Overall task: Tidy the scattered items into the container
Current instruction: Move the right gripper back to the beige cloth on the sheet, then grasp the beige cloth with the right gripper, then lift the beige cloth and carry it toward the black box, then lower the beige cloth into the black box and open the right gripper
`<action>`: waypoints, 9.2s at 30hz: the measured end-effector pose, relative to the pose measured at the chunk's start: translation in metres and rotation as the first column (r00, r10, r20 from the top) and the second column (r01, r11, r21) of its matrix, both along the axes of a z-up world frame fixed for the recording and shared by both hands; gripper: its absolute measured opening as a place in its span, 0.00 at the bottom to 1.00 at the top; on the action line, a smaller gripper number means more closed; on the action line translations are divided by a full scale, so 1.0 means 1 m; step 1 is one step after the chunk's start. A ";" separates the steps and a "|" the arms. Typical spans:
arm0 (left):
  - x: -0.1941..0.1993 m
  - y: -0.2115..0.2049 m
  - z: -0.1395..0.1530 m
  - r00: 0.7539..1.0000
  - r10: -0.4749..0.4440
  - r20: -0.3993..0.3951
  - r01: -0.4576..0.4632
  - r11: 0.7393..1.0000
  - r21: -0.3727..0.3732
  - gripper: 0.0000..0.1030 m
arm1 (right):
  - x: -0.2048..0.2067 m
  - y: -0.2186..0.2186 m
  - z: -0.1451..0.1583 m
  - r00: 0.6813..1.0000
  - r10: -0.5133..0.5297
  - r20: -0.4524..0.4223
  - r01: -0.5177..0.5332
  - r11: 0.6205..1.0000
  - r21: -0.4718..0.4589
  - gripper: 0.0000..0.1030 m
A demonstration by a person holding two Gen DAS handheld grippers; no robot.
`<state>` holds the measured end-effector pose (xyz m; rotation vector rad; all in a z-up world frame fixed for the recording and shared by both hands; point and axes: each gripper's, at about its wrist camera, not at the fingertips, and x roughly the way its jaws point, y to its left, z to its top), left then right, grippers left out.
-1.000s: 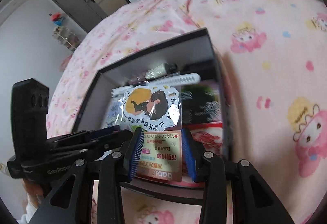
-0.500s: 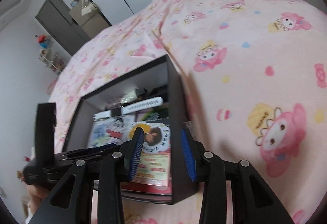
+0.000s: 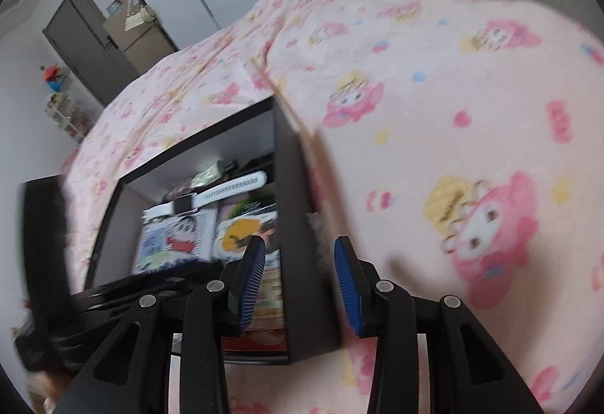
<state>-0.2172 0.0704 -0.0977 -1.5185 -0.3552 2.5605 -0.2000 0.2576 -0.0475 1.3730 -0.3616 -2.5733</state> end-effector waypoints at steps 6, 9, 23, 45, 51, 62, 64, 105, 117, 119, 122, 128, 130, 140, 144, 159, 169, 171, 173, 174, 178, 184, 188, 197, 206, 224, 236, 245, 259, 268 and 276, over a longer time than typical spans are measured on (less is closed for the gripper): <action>0.065 -0.025 0.035 0.994 0.033 -0.109 -0.024 0.996 0.087 0.44 | 0.044 0.004 0.033 0.984 -0.091 -0.153 0.090 0.996 -0.012 0.33; 0.087 -0.022 0.053 0.989 0.016 -0.148 -0.006 0.997 0.072 0.44 | 0.072 -0.011 0.037 0.984 -0.057 -0.166 0.056 0.998 -0.011 0.33; 0.166 -0.039 0.096 0.971 -0.036 -0.238 0.059 0.994 0.088 0.47 | 0.157 -0.063 0.072 0.972 0.073 -0.225 -0.060 0.996 0.061 0.35; 0.235 -0.251 0.039 0.946 0.319 -0.065 -0.305 0.938 0.162 0.47 | 0.161 -0.275 0.025 0.858 0.512 -0.039 -0.512 0.859 0.023 0.35; 0.225 -0.348 -0.018 0.888 0.449 0.099 -0.459 0.879 0.128 0.54 | 0.130 -0.354 -0.025 0.770 0.624 0.133 -0.623 0.781 -0.053 0.42; 0.196 -0.419 -0.097 0.833 0.500 0.237 -0.553 0.769 0.320 0.25 | 0.097 -0.419 -0.093 0.673 0.690 0.266 -0.677 0.720 -0.153 0.09; 0.197 -0.407 -0.082 0.859 0.476 0.190 -0.512 0.796 0.321 0.15 | 0.101 -0.411 -0.080 0.673 0.702 0.233 -0.681 0.711 -0.176 0.06; 0.171 -0.183 -0.038 0.989 0.150 0.011 -0.138 0.875 0.463 0.39 | 0.122 -0.113 -0.083 0.921 0.353 0.167 -0.335 0.933 -0.130 0.15; 0.163 -0.185 -0.052 0.967 0.237 0.092 -0.254 0.882 0.398 0.43 | 0.126 -0.071 -0.055 0.985 0.166 0.046 -0.156 0.973 -0.169 0.17; 0.166 -0.187 -0.049 0.961 0.268 0.073 -0.275 0.885 0.377 0.43 | 0.129 -0.080 -0.053 0.972 0.235 0.016 -0.225 0.947 -0.232 0.37; 0.167 -0.190 -0.049 0.960 0.272 0.065 -0.275 0.871 0.407 0.43 | 0.139 -0.094 -0.063 0.933 0.356 0.055 -0.316 0.883 -0.347 0.54; 0.165 -0.188 -0.053 0.959 0.267 0.094 -0.282 0.876 0.392 0.43 | 0.140 -0.118 -0.085 0.918 0.362 0.162 -0.326 0.922 -0.210 0.09; 0.165 -0.187 -0.053 0.960 0.265 0.091 -0.279 0.879 0.386 0.44 | 0.139 -0.108 -0.077 0.946 0.295 0.132 -0.269 0.945 -0.186 0.06; 0.168 -0.183 -0.058 0.917 0.369 0.151 -0.388 0.913 0.124 0.52 | 0.143 -0.088 -0.066 0.971 0.213 0.104 -0.184 0.954 -0.237 0.28; 0.158 -0.169 -0.067 0.929 0.308 0.207 -0.325 0.944 0.054 0.64 | 0.134 -0.106 -0.094 0.948 0.228 0.222 -0.175 0.956 -0.235 0.56; 0.174 -0.146 -0.033 0.996 0.089 -0.006 -0.084 0.966 0.245 0.19 | 0.143 -0.082 -0.034 0.990 0.125 -0.068 -0.133 0.981 -0.141 0.06; 0.156 -0.137 -0.063 0.981 0.067 0.184 -0.109 0.967 0.229 0.62 | 0.123 -0.085 -0.057 0.985 0.128 0.114 -0.103 0.973 -0.205 0.61; 0.151 -0.124 -0.067 0.979 0.053 0.197 -0.090 0.978 0.188 0.65 | 0.120 -0.071 -0.067 0.980 0.116 0.161 -0.077 0.970 -0.229 0.61; 0.150 -0.115 -0.065 0.982 0.035 0.187 -0.070 0.981 0.181 0.74 | 0.111 -0.076 -0.083 0.966 0.098 0.240 -0.040 0.970 -0.238 0.62; 0.150 -0.112 -0.065 0.983 0.031 0.181 -0.064 0.981 0.181 0.74 | 0.113 -0.071 -0.091 0.959 0.091 0.269 -0.021 0.967 -0.255 0.62; 0.144 -0.102 -0.064 0.987 0.033 0.160 -0.059 0.985 0.161 0.74 | 0.112 -0.072 -0.103 0.950 0.081 0.301 0.003 0.963 -0.268 0.62; 0.141 -0.095 -0.060 0.994 0.018 0.111 -0.033 0.991 0.132 0.41 | 0.116 -0.080 -0.099 0.959 0.112 0.261 -0.042 0.964 -0.262 0.62; 0.147 -0.103 -0.061 0.996 0.008 0.088 -0.022 0.988 0.153 0.24 | 0.120 -0.087 -0.090 0.965 0.167 0.202 -0.108 0.956 -0.273 0.61; 0.140 -0.102 -0.074 0.989 0.036 0.142 -0.065 0.976 0.206 0.48 | 0.117 -0.091 -0.098 0.972 0.089 0.219 -0.035 0.971 -0.237 0.61; 0.151 -0.091 -0.055 1.000 -0.012 0.011 0.010 0.980 0.198 0.13 | 0.130 -0.094 -0.081 0.964 0.237 0.120 -0.193 0.935 -0.296 0.13; 0.140 -0.082 -0.069 0.994 -0.031 0.107 0.012 0.984 0.177 0.31 | 0.116 -0.056 -0.103 0.968 0.052 0.247 0.020 0.960 -0.279 0.51; 0.139 -0.061 0.049 0.978 -0.086 -0.188 0.115 0.982 0.151 0.07 | 0.125 -0.068 0.014 0.948 0.292 -0.127 -0.309 0.940 -0.141 0.15; 0.023 -0.051 0.035 0.994 -0.058 -0.097 0.079 0.971 0.228 0.08 | 0.027 -0.045 0.017 0.973 0.217 -0.073 -0.228 0.951 -0.207 0.17; 0.013 -0.022 0.023 0.993 -0.108 -0.044 0.116 0.963 0.245 0.35 | 0.028 0.008 0.019 0.996 0.028 -0.081 -0.052 0.948 -0.313 0.60; -0.013 0.023 -0.003 0.984 -0.160 0.077 0.146 0.976 0.161 0.41 | 0.028 0.018 0.027 0.989 -0.009 -0.150 -0.033 0.959 -0.280 0.61; -0.008 0.009 0.012 0.997 -0.068 0.033 0.060 0.978 0.198 0.41 | 0.013 0.030 0.003 0.992 -0.117 -0.038 0.111 0.984 -0.136 0.60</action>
